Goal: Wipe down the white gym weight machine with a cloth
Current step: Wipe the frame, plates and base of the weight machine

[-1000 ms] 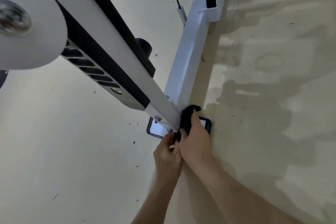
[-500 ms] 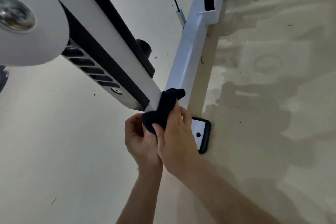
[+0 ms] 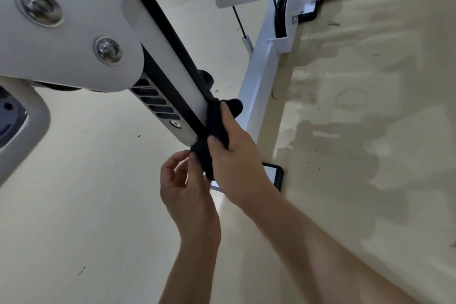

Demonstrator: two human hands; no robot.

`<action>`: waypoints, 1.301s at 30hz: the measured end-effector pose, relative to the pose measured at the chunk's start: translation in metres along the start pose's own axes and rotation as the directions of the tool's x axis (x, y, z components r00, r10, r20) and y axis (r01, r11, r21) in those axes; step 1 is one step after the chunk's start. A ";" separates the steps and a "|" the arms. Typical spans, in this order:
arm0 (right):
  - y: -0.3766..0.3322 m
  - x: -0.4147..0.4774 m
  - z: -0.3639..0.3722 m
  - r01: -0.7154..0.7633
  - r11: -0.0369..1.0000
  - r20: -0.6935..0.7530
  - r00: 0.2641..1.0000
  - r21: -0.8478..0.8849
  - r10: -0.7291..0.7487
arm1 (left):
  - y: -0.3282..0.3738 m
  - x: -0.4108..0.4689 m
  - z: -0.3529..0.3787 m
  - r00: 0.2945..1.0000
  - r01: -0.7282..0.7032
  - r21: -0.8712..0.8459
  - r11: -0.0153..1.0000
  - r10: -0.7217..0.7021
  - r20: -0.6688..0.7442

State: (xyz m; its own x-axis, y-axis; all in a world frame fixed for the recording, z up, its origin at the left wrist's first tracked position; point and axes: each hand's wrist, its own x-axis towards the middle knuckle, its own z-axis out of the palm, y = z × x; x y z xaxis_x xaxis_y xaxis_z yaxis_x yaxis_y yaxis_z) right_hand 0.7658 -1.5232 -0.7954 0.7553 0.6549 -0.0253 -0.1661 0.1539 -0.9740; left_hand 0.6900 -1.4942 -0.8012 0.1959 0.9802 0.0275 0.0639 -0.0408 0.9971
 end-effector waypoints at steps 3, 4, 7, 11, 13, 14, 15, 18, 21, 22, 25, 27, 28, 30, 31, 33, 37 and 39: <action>-0.004 -0.014 0.003 0.105 0.971 0.068 0.993 -0.214 -0.093 | 0.002 -0.003 -0.002 0.994 0.094 0.013 0.995 -0.095 0.063; 0.002 -0.017 -0.006 0.083 0.950 0.108 0.993 -0.301 -0.053 | -0.001 -0.007 -0.002 0.983 0.149 0.066 0.987 -0.155 0.099; 0.003 -0.021 -0.041 -0.087 0.820 0.261 0.924 -0.566 0.279 | -0.014 -0.019 -0.004 0.964 0.171 0.293 0.941 -0.221 0.148; -0.051 0.023 -0.050 -0.147 0.828 0.235 0.919 -0.541 0.317 | -0.002 -0.019 0.009 0.981 0.148 0.062 0.987 -0.155 0.116; -0.087 0.044 -0.041 -0.131 0.820 0.253 0.914 -0.557 0.317 | 0.007 -0.024 0.015 0.967 0.166 -0.020 0.986 -0.158 0.201; -0.098 0.048 -0.037 -0.104 0.805 0.289 0.900 -0.585 0.326 | 0.015 -0.029 0.015 0.954 0.187 -0.034 0.982 -0.173 0.247; -0.103 0.046 -0.036 -0.056 0.768 0.324 0.886 -0.637 0.333 | 0.022 -0.033 0.015 0.941 0.200 -0.028 0.979 -0.184 0.283; -0.090 0.020 -0.046 0.128 0.612 0.383 0.871 -0.780 0.307 | 0.034 -0.039 0.013 0.919 0.157 0.146 0.977 -0.199 0.342; -0.061 -0.003 -0.051 0.161 0.780 0.406 0.905 -0.605 0.129 | 0.037 -0.041 0.013 0.878 -0.037 0.445 0.895 -0.184 0.443; -0.052 -0.009 -0.049 0.175 0.850 0.413 0.909 -0.496 0.054 | 0.037 -0.039 0.013 0.861 -0.126 0.546 0.828 -0.182 0.475; -0.005 -0.009 -0.047 0.271 0.853 0.463 0.886 -0.445 -0.040 | 0.036 -0.031 0.004 0.834 -0.354 0.751 0.558 -0.174 0.523; 0.026 -0.005 -0.052 0.234 0.700 0.448 0.883 -0.675 0.137 | 0.037 -0.034 -0.002 0.818 -0.434 0.792 0.430 -0.179 0.546; 0.037 -0.004 -0.054 0.217 0.641 0.423 0.887 -0.736 0.187 | 0.038 -0.037 -0.003 0.803 -0.479 0.792 0.378 -0.176 0.570; 0.055 -0.002 -0.056 0.282 0.528 0.432 0.883 -0.801 0.183 | 0.041 -0.042 0.000 0.768 -0.556 0.780 0.288 -0.182 0.614; 0.062 -0.001 -0.056 0.340 0.463 0.448 0.883 -0.818 0.144 | 0.042 -0.044 0.005 0.749 -0.588 0.770 0.250 -0.192 0.634; 0.075 -0.002 -0.056 0.436 0.352 0.481 0.876 -0.828 0.045 | 0.043 -0.048 0.018 0.718 -0.641 0.751 0.158 -0.222 0.659; 0.082 -0.006 -0.064 0.423 0.370 0.472 0.880 -0.827 0.050 | 0.043 -0.055 0.048 0.731 -0.661 0.748 -0.053 -0.268 0.627; 0.074 0.007 -0.083 0.397 0.460 0.487 0.868 -0.794 0.092 | 0.041 -0.053 0.063 0.694 -0.715 0.681 -0.160 -0.277 0.664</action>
State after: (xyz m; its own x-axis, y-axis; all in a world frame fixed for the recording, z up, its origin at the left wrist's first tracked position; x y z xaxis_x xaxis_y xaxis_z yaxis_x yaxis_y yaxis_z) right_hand 0.8112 -1.5690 -0.8863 0.3314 0.9435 -0.0024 0.7272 -0.2570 -0.6365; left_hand 0.7442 -1.5604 -0.7665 0.7681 0.5635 -0.3042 0.5160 -0.8260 -0.2270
